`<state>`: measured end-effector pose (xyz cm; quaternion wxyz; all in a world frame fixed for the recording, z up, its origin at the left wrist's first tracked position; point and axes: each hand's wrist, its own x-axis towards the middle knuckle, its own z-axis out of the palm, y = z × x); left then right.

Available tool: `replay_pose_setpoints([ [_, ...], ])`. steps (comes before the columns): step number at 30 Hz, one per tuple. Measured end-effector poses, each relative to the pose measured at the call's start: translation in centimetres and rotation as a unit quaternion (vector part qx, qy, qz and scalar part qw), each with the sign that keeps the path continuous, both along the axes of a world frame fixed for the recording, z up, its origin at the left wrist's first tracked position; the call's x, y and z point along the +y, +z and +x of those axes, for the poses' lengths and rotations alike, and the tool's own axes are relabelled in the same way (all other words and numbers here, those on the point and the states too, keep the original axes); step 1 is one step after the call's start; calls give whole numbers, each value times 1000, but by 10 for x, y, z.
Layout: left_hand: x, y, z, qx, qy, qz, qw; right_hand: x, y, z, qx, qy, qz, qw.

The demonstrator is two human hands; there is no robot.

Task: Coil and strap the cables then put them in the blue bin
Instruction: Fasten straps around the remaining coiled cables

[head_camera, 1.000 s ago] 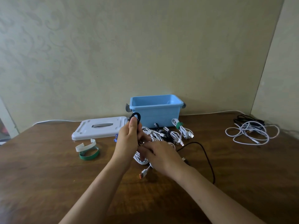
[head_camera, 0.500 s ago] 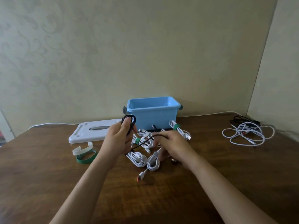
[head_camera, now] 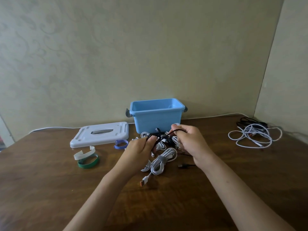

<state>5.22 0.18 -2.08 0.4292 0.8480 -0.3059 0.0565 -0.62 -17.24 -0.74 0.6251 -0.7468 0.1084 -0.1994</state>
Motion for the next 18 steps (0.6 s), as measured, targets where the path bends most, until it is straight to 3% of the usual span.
replay_pose_setpoints([
  [3,6,6,6,-39,60,-24,997,-4,6,-4,-39,-6,-78,996],
  [7,14,12,9,-31,143,-90,985,3,7,-9,1,151,-165,975],
  [9,13,9,13,24,136,-114,984,15,7,-11,3,198,-146,969],
  [12,9,3,12,52,106,-113,987,24,3,-9,-59,187,-100,975],
  [18,1,2,-7,46,26,-110,992,33,-5,-7,-91,147,-156,973],
])
